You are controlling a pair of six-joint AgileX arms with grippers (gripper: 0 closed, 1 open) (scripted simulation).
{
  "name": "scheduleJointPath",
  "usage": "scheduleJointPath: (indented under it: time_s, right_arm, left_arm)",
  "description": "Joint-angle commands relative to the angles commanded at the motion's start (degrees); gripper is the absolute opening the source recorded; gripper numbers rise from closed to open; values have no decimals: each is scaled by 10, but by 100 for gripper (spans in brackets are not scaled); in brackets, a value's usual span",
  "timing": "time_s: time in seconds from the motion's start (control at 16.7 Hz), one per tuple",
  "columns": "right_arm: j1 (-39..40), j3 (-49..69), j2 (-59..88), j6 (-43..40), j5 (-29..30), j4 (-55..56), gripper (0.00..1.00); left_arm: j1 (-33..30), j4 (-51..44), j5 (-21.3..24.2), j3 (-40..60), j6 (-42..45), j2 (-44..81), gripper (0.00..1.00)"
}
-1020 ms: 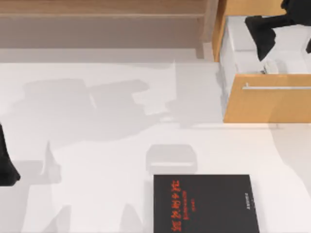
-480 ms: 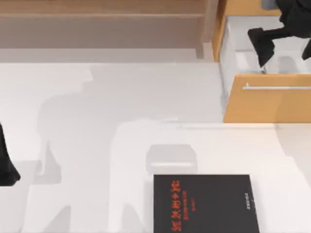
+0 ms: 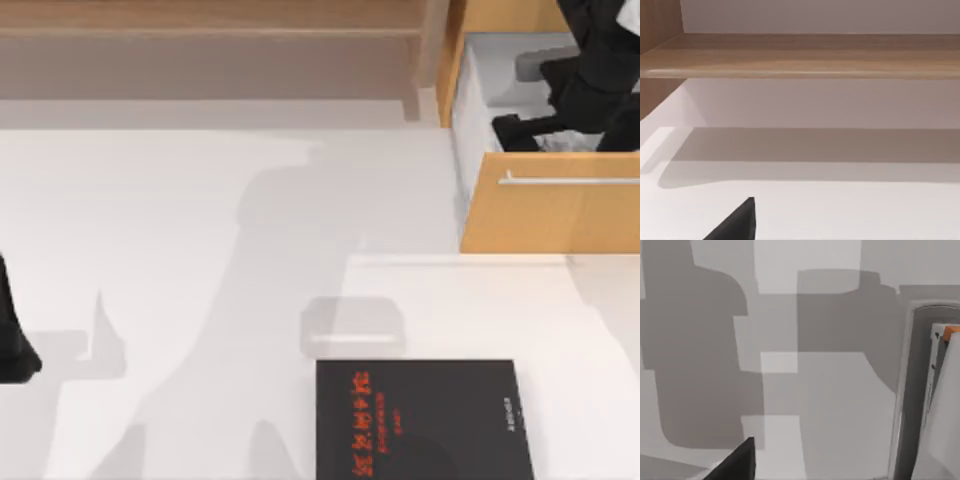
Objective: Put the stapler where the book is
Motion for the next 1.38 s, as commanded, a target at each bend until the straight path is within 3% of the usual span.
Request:
scheduleJointPath:
  time_s: [0.18,0.96,1.38]
  right_arm:
    - [0,0,0,0,0,0,100]
    - [0,0,0,0,0,0,2]
    - [0,0,0,0,0,0,0]
  left_arm:
    - [0,0,0,0,0,0,100]
    - [0,0,0,0,0,0,100]
    - [0,0,0,0,0,0,100]
